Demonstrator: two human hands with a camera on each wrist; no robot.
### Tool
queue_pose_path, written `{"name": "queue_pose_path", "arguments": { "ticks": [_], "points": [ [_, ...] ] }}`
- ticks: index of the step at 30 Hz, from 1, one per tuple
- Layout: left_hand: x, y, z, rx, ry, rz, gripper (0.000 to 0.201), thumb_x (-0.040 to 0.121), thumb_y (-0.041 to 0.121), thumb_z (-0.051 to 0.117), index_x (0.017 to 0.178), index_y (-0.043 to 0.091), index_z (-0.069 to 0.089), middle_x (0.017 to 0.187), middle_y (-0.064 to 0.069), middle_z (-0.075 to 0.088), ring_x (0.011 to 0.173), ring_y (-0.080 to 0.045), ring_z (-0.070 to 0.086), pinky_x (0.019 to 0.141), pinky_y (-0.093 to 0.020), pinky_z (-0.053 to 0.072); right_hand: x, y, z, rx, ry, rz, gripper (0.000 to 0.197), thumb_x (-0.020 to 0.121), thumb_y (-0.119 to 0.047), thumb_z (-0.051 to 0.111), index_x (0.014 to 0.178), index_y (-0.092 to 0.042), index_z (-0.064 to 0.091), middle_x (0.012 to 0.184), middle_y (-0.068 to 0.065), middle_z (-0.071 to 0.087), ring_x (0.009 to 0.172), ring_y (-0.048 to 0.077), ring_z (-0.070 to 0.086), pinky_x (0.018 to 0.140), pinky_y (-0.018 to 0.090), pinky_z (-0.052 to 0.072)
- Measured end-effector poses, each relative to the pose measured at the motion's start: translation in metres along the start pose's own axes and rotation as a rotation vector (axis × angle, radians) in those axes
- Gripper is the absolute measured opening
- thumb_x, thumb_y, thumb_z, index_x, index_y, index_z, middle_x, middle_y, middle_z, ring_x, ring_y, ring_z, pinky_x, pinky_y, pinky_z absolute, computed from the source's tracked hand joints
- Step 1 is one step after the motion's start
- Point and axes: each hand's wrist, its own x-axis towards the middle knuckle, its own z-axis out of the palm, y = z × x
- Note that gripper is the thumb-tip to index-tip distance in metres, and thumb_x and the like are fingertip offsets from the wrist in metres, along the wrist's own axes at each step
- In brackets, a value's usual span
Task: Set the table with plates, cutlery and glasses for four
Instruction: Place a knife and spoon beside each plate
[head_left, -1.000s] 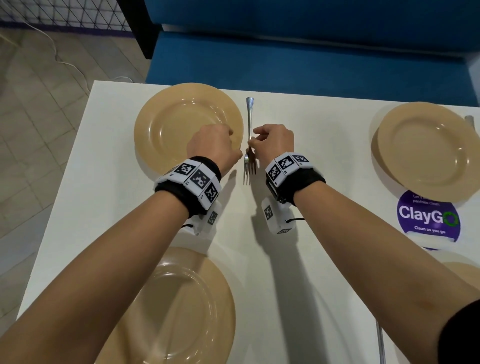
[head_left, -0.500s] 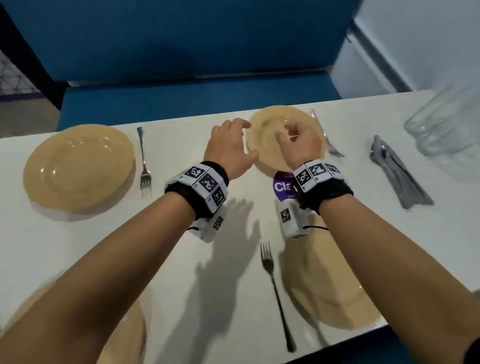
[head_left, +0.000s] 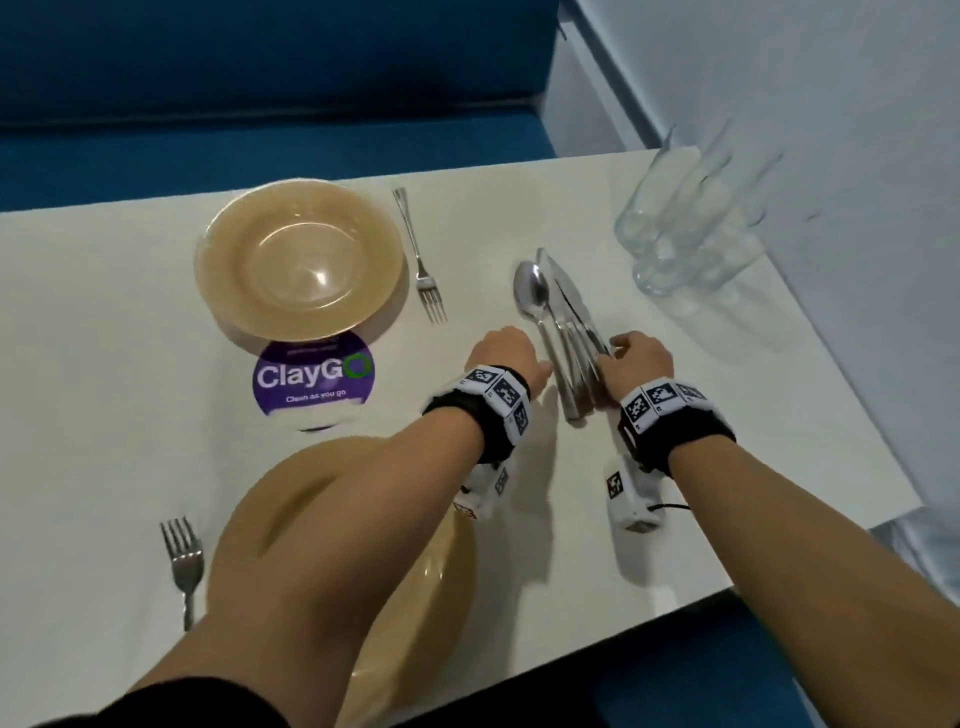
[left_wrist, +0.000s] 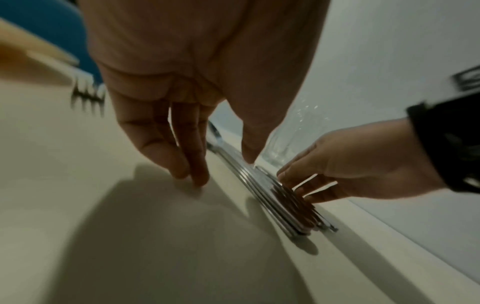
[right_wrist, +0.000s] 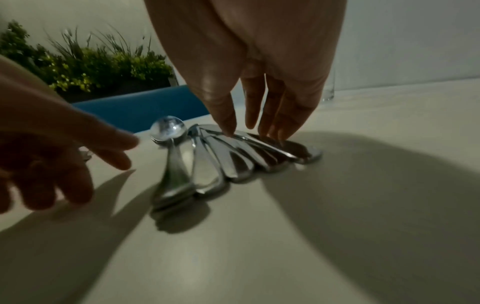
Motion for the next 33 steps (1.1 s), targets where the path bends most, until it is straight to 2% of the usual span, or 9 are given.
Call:
{"name": "queue_pose_path", "arguments": {
  "ticks": [4, 7, 13, 17, 19, 21, 25, 29, 33],
  "points": [
    [0.011, -0.008, 0.002, -0.079, 0.054, -0.104, 0.031, 0.092, 0.032, 0.058, 0.076, 0.008, 0.047, 0.077, -0.006, 0.049, 0.074, -0.023, 0.049, 0.065, -0.028, 0.041, -0.009, -0.011, 0.012, -0.019, -0.007, -0.123, 0.026, 0.084, -0.018, 0.064, 0.108, -0.008, 0.067, 0.108, 0.013, 0.068, 0.103, 0.029, 0.062, 0.091, 0.031, 0.047],
    [0.037, 0.064, 0.039, -0.16, 0.131, -0.22, 0.036, 0.091, 0.021, 0.056, 0.061, 0.009, 0.041, 0.07, -0.005, 0.049, 0.072, -0.023, 0.051, 0.064, -0.027, 0.042, 0.052, 0.033, -0.025, -0.058, -0.107, -0.159, 0.019, 0.085, -0.015, 0.063, 0.101, -0.007, 0.07, 0.104, 0.012, 0.071, 0.102, 0.027, 0.063, 0.091, 0.031, 0.049],
    [0.044, 0.051, 0.039, -0.153, 0.065, -0.258, 0.027, 0.086, 0.027, 0.064, 0.069, 0.008, 0.056, 0.061, -0.001, 0.051, 0.055, -0.015, 0.048, 0.044, -0.022, 0.034, 0.053, 0.031, -0.026, -0.182, -0.244, -0.177, 0.022, 0.082, -0.017, 0.06, 0.082, 0.001, 0.073, 0.078, 0.017, 0.07, 0.074, 0.032, 0.066, 0.068, 0.031, 0.054],
    [0.042, 0.045, 0.039, -0.257, 0.032, -0.235, 0.025, 0.087, 0.026, 0.062, 0.083, 0.003, 0.069, 0.081, -0.007, 0.07, 0.077, -0.022, 0.066, 0.065, -0.028, 0.054, 0.057, 0.028, -0.029, -0.29, -0.292, -0.193, 0.029, 0.083, -0.024, 0.06, 0.076, 0.003, 0.068, 0.057, 0.008, 0.053, 0.055, 0.024, 0.051, 0.048, 0.022, 0.04],
    [0.037, 0.042, 0.037, -0.33, 0.018, -0.235, 0.022, 0.086, 0.022, 0.061, 0.073, 0.004, 0.064, 0.088, -0.014, 0.074, 0.086, -0.027, 0.071, 0.082, -0.038, 0.058, 0.058, 0.026, -0.03, -0.35, -0.293, -0.215, 0.03, 0.084, -0.025, 0.059, 0.067, -0.001, 0.061, 0.054, 0.005, 0.047, 0.055, 0.023, 0.048, 0.044, 0.02, 0.032],
    [0.031, 0.038, 0.032, -0.373, 0.017, -0.22, 0.023, 0.088, 0.019, 0.058, 0.068, 0.007, 0.059, 0.087, -0.016, 0.074, 0.087, -0.029, 0.072, 0.085, -0.04, 0.057, 0.058, 0.025, -0.032, -0.399, -0.311, -0.219, 0.034, 0.085, -0.025, 0.059, 0.059, -0.005, 0.051, 0.054, 0.005, 0.045, 0.052, 0.02, 0.045, 0.043, 0.021, 0.028],
    [0.015, 0.027, 0.018, -0.481, 0.061, -0.206, 0.029, 0.093, 0.019, 0.055, 0.071, 0.004, 0.063, 0.085, -0.015, 0.074, 0.082, -0.027, 0.072, 0.082, -0.036, 0.058, 0.055, 0.03, -0.039, -0.357, -0.331, -0.216, 0.021, 0.09, -0.02, 0.054, 0.088, -0.001, 0.063, 0.073, 0.009, 0.057, 0.069, 0.025, 0.053, 0.056, 0.025, 0.037],
    [-0.005, 0.014, 0.005, -0.534, 0.11, -0.182, 0.03, 0.094, 0.017, 0.056, 0.065, 0.009, 0.057, 0.072, -0.011, 0.069, 0.068, -0.02, 0.071, 0.073, -0.032, 0.06, 0.035, 0.028, -0.043, -0.002, -0.249, -0.213, 0.022, 0.095, -0.014, 0.042, 0.102, -0.002, 0.059, 0.093, 0.017, 0.067, 0.076, 0.028, 0.062, 0.07, 0.032, 0.051],
    [-0.03, -0.005, -0.004, -0.602, 0.195, -0.184, 0.026, 0.092, 0.013, 0.059, 0.066, 0.009, 0.056, 0.064, -0.007, 0.064, 0.044, -0.007, 0.063, 0.052, -0.024, 0.059, -0.015, 0.01, -0.036, 0.043, -0.278, -0.324, 0.022, 0.099, -0.021, 0.037, 0.11, -0.009, 0.052, 0.098, 0.014, 0.061, 0.087, 0.033, 0.058, 0.074, 0.032, 0.045]
  ]
}}
